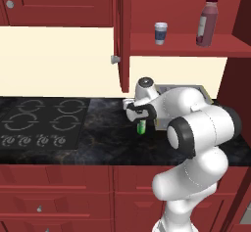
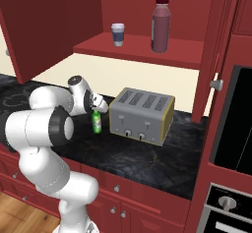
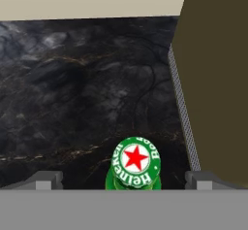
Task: Sort all alcoholic drinks to one cabinet, and non-alcoholic drinks to the other.
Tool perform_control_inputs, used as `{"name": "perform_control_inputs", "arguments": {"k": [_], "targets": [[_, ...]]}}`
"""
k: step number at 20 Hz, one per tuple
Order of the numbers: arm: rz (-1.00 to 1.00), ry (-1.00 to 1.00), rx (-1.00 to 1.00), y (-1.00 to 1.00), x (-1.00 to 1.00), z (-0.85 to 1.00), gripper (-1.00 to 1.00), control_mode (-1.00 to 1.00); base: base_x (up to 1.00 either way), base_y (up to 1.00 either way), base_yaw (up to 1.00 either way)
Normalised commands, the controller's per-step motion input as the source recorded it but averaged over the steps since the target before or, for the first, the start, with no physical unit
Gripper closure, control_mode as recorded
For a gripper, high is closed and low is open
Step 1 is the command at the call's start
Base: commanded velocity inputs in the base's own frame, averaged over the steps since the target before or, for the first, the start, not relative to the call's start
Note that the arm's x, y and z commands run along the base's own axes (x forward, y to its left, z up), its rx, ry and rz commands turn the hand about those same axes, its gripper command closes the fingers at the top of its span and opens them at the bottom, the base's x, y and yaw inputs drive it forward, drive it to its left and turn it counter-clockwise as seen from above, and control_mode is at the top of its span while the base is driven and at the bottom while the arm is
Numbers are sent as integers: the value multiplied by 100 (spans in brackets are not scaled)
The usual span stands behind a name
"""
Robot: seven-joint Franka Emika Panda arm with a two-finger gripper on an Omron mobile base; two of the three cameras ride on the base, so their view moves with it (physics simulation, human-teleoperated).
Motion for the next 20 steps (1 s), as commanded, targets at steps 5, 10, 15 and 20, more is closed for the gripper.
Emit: {"name": "perform_control_inputs", "arguments": {"k": [5,10,15,20], "targets": [[-1,0,0,0,21,-22,-100,-100,0,0,0],[-1,0,-1,1,17,-28,-100,-100,0,0,0],[0,-1,0,0,15,-25,-100,-100,0,0,0],[0,-5,0,-1,23,-5,100,-100,0,0,0]]}}
